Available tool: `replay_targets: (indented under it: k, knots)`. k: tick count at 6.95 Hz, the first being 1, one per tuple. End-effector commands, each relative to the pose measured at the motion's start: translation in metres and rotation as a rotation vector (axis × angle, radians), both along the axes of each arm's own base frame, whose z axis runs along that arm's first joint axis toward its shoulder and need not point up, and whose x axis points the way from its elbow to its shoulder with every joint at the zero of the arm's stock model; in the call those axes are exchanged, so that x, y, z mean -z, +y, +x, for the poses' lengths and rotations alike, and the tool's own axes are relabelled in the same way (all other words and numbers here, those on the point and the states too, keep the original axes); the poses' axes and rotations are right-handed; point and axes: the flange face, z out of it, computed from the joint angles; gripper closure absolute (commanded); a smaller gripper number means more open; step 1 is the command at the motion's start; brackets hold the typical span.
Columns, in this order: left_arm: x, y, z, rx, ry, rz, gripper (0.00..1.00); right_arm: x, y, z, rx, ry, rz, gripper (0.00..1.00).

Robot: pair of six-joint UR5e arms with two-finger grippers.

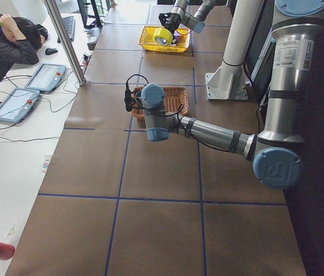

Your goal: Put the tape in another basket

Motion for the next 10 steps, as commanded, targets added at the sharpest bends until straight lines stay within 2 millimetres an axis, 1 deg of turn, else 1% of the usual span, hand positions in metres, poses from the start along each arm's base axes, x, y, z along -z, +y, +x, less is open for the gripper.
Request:
replay_targets:
  k: [1,2,3,4,5,6,7,8,9,10]
  knots:
    - [0.041,0.023,0.055,0.019,0.250,-0.096,0.00,0.013,0.033,-0.009,0.060,-0.099,0.044,1.00]
    - [0.059,0.031,0.061,-0.011,0.336,-0.122,0.00,0.015,0.043,-0.011,0.081,-0.133,0.059,1.00]
    - [0.096,0.037,0.070,-0.073,0.421,-0.144,0.00,0.017,0.056,-0.016,0.109,-0.163,0.072,1.00]
    - [0.130,0.051,0.074,-0.135,0.485,-0.175,0.00,0.019,0.069,-0.019,0.137,-0.197,0.086,1.00]
    - [0.152,0.069,0.080,-0.189,0.526,-0.188,0.00,0.020,0.087,-0.025,0.176,-0.225,0.096,1.00]
    - [0.173,0.086,0.095,-0.219,0.584,-0.188,0.00,0.022,0.099,-0.032,0.209,-0.235,0.098,1.00]
    - [0.192,0.096,0.112,-0.244,0.647,-0.218,0.00,0.025,0.108,-0.037,0.229,-0.240,0.097,1.00]
    - [0.200,0.100,0.121,-0.239,0.699,-0.270,0.00,0.035,0.113,-0.041,0.242,-0.261,0.102,1.00]
    - [0.205,0.102,0.121,-0.239,0.736,-0.311,0.00,0.037,0.115,-0.042,0.246,-0.263,0.102,1.00]
    - [0.207,0.106,0.128,-0.254,0.750,-0.341,0.00,0.037,0.116,-0.043,0.246,-0.263,0.101,1.00]
